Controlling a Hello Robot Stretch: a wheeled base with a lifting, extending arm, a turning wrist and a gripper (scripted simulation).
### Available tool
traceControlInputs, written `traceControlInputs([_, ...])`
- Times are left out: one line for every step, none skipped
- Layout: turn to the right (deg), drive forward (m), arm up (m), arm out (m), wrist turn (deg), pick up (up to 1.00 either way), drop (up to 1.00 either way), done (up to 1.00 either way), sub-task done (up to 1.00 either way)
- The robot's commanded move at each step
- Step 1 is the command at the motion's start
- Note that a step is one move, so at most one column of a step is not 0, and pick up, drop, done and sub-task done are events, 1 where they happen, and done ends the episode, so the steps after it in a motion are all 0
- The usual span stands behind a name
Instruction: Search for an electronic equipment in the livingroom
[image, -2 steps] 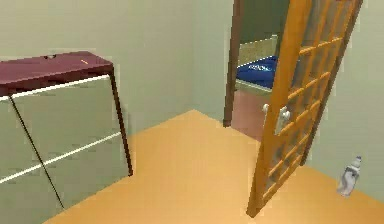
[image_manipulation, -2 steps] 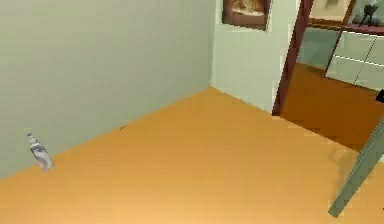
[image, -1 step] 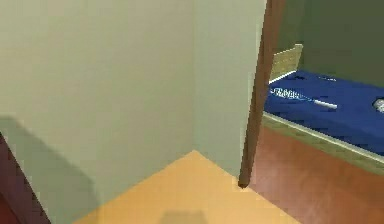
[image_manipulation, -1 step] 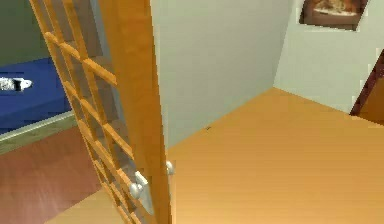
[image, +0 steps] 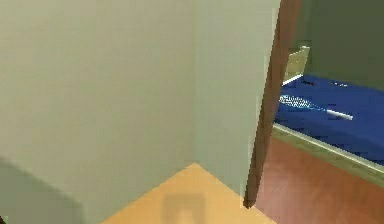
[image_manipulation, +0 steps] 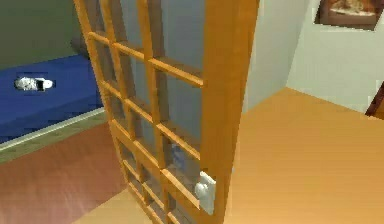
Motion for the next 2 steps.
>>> traceControlInputs([45.0, 0.0, 0.0, 0.0, 0.0, 0.0, 0.0, 0.0, 0.0])
traceControlInputs([9.0, 0.0, 0.0, 0.0, 0.0, 0.0, 0.0, 0.0, 0.0])
